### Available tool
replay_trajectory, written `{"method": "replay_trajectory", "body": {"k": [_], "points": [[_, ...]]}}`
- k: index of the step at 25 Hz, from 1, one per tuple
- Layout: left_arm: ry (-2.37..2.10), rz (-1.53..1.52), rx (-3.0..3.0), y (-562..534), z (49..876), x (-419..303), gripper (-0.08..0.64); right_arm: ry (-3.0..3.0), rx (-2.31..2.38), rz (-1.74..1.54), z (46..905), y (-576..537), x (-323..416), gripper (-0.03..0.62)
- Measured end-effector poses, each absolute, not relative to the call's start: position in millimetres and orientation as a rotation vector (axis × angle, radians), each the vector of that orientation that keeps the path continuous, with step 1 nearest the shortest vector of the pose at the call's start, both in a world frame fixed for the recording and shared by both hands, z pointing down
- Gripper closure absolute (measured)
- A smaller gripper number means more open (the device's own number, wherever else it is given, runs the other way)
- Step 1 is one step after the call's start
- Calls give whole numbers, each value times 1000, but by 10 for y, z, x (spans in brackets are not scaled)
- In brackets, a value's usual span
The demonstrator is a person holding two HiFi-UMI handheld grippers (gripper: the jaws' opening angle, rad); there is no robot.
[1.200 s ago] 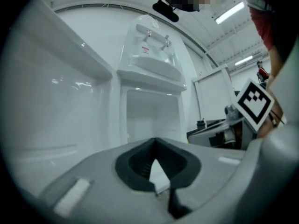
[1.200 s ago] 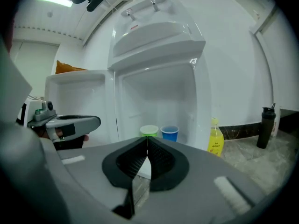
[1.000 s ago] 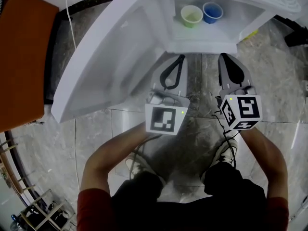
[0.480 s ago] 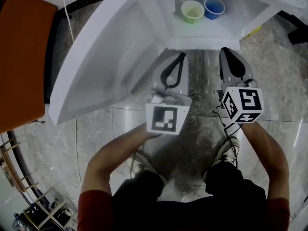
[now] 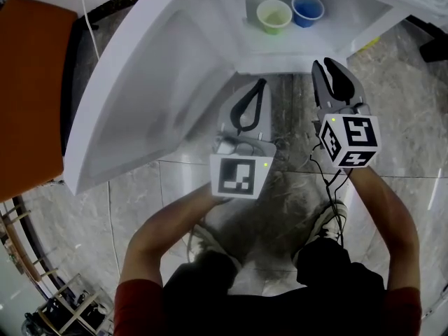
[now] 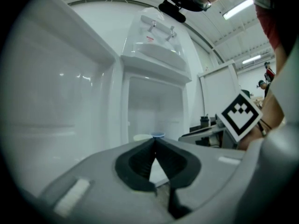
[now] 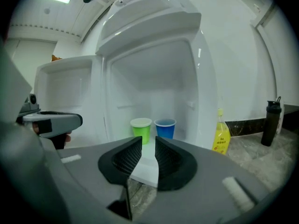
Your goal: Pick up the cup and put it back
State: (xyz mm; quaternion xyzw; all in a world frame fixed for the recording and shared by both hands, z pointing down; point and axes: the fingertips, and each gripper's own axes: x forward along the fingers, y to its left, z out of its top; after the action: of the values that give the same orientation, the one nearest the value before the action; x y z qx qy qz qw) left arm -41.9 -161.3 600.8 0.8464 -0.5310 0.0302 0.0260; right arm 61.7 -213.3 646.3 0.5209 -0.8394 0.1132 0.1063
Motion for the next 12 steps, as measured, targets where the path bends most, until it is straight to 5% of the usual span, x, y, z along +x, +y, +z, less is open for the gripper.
{"method": "replay_trajectory", "body": {"k": [12], "points": [[-1674, 127, 2562, -1678, 6178, -471, 560, -2433, 1556, 326, 6674, -2581, 651, 446]]}}
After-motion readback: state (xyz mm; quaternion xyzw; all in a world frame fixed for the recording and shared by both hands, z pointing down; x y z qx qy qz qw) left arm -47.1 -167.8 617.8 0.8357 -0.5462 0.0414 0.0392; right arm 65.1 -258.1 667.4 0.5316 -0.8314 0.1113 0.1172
